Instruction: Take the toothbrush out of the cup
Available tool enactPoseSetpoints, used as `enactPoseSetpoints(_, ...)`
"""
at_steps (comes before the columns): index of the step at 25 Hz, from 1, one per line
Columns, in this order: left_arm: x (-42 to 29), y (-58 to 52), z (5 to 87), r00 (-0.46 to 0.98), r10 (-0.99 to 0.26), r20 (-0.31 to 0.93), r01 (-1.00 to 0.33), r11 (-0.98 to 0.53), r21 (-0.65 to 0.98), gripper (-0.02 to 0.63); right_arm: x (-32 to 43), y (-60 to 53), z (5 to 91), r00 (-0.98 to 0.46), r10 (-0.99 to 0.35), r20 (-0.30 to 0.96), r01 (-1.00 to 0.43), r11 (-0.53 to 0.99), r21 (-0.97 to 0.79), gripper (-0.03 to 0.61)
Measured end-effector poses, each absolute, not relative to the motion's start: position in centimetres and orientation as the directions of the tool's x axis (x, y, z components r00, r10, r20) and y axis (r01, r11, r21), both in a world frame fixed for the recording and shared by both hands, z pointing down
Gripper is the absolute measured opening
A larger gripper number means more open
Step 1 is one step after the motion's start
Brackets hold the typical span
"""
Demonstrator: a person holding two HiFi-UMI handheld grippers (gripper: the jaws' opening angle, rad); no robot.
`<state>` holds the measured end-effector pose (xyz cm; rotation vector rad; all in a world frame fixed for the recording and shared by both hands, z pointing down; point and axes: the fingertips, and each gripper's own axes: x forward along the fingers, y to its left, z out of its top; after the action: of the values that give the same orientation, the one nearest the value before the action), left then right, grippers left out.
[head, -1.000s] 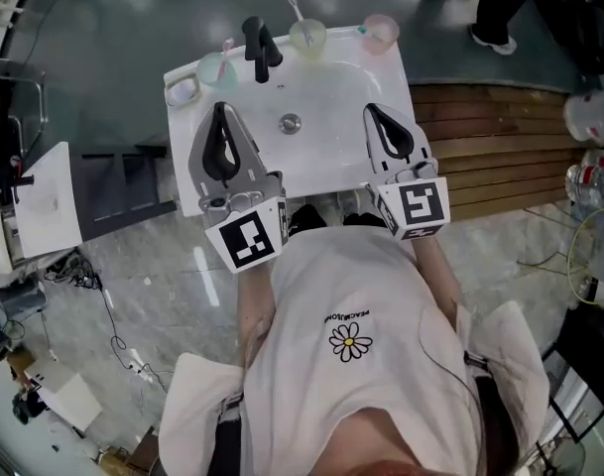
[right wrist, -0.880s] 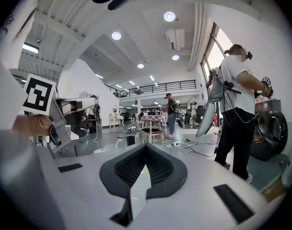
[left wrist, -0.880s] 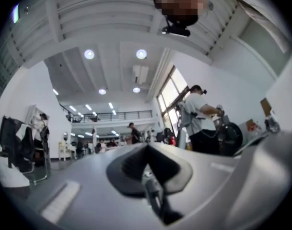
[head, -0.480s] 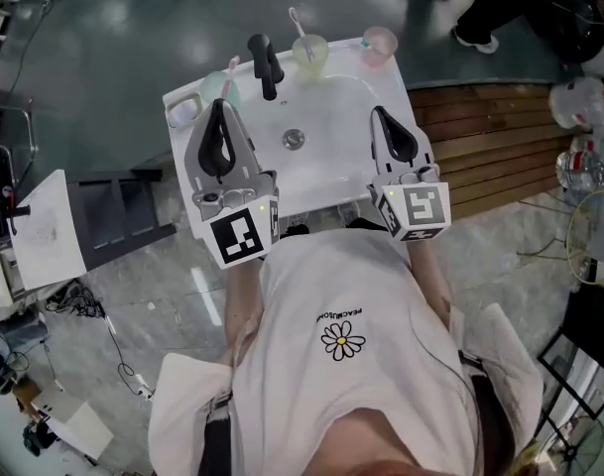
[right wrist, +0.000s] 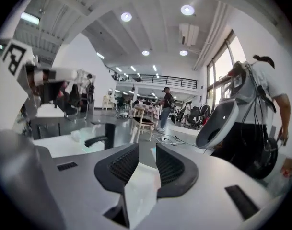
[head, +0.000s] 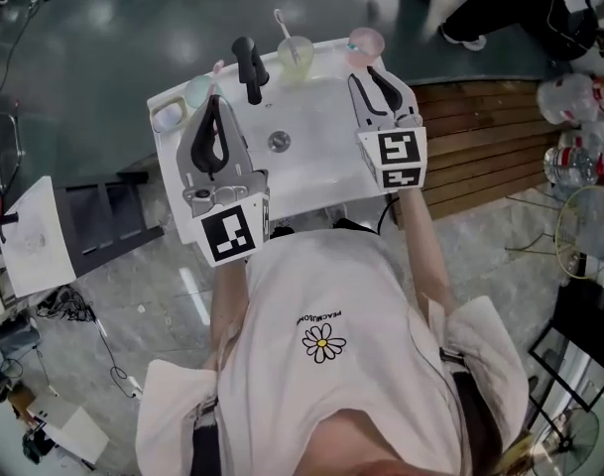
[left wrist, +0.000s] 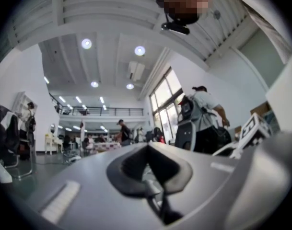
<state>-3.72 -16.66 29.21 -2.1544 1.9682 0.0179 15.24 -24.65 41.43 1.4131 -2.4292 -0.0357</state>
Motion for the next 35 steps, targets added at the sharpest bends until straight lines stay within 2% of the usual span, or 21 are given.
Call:
enactPoseSetpoints(4,-2.7,-16.7,28.9,0.113,-0.981,-0.157,-0.979,-0.084,-0.184,0.008,16.3,-30.2,45.5,-0.348,-0.845,0.406,-0.732,0.515,0.445,0.095)
enactPoseSetpoints(6,-2.7,-16.6,29.0,0.1,-0.983,-0.152,-0.983,-0.073,-0.169,0.008,16.0,-31.6,47.4,-0.334,-0.823,0.46,-0.649,0.554,0.521,0.088)
enactPoseSetpoints(10,-3.2,-16.4,29.3,0.077,-0.987,-0.14,-0.982,-0.051,-0.179,0.008,15.3,-32.5,49.3,-0.332,-0.801,0.498,-0.554,0.593,0.585,0.037)
enactPoseSetpoints(16,-4.2,-16.3,29.3,0.046,-0.989,-0.141,-0.984,-0.021,-0.176,0.008,15.1,-33.2,49.6,-0.33,-0.806,0.492,-0.549,0.588,0.595,0.02)
enactPoseSetpoints(20,-4.5,-16.2,29.5,0.046,-0.989,-0.137,-0.985,-0.022,-0.17,0.008,15.5,-32.8,46.2,-0.339,-0.847,0.409,-0.612,0.529,0.588,0.02)
enactPoseSetpoints(24,-4.4,-16.5,29.7,0.074,-0.986,-0.147,-0.983,-0.047,-0.177,0.008,16.0,-30.3,39.3,-0.377,-0.897,0.229,-0.724,0.44,0.531,0.019)
enactPoseSetpoints(30,-3.1,-17.0,29.7,0.135,-0.978,-0.159,-0.982,-0.111,-0.149,0.008,16.7,-23.1,32.2,-0.41,-0.912,-0.019,-0.883,0.392,0.259,0.018)
enactPoseSetpoints(32,-2.3,-17.5,29.8,0.158,-0.975,-0.159,-0.981,-0.136,-0.138,0.008,17.3,-21.2,31.3,-0.39,-0.919,-0.056,-0.911,0.377,0.166,0.018)
enactPoseSetpoints(35,-1.1,-18.0,29.5,0.187,-0.966,-0.178,-0.978,-0.166,-0.125,0.008,18.1,-19.5,31.0,-0.361,-0.93,-0.062,-0.927,0.351,0.134,0.018)
